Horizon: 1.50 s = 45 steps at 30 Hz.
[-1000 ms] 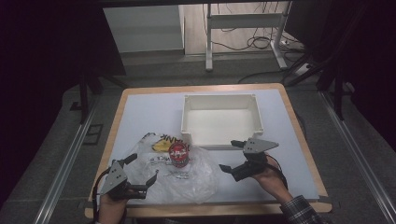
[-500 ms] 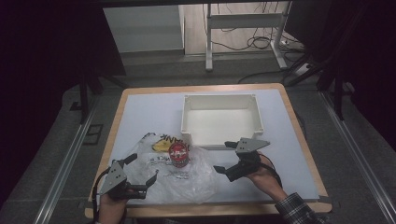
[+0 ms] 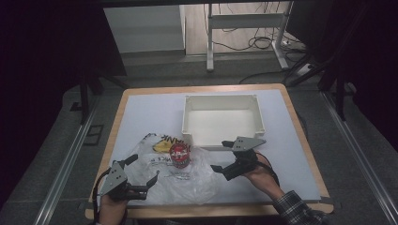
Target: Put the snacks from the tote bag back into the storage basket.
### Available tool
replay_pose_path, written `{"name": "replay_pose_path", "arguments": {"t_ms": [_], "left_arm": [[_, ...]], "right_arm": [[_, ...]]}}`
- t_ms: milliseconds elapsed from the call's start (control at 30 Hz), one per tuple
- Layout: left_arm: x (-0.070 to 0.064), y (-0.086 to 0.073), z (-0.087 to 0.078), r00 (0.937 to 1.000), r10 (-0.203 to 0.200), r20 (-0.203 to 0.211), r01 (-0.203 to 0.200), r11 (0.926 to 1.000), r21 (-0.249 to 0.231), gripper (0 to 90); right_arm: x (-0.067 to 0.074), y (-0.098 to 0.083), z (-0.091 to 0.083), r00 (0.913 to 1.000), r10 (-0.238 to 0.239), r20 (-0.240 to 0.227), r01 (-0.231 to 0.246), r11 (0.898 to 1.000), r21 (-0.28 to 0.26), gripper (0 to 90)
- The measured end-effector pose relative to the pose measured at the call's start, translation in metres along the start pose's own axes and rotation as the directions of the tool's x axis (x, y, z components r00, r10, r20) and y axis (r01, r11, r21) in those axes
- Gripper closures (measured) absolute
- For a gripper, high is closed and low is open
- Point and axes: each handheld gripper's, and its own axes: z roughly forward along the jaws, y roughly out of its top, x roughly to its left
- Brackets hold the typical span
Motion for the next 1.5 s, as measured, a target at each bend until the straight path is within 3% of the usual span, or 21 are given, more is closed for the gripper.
{"name": "replay_pose_path", "arguments": {"t_ms": [433,1100,1500], "left_arm": [[0.000,0.000,0.000,1.0000,0.001,0.002,-0.001,1.0000,0.001,1.5],[-0.002,0.000,0.002,0.9993,0.025,0.029,-0.025,0.9996,0.015,2.1],[-0.003,0.000,0.003,0.9989,0.035,0.031,-0.036,0.9992,0.020,2.2]], "right_arm": [[0.000,0.006,0.014,0.9991,0.021,-0.038,-0.020,0.999,0.031,1.8],[-0.001,0.010,0.034,0.9999,0.004,0.010,-0.005,0.997,0.077,1.8],[-0.001,0.016,0.043,0.9993,0.033,-0.017,-0.031,0.995,0.092,1.9]]}}
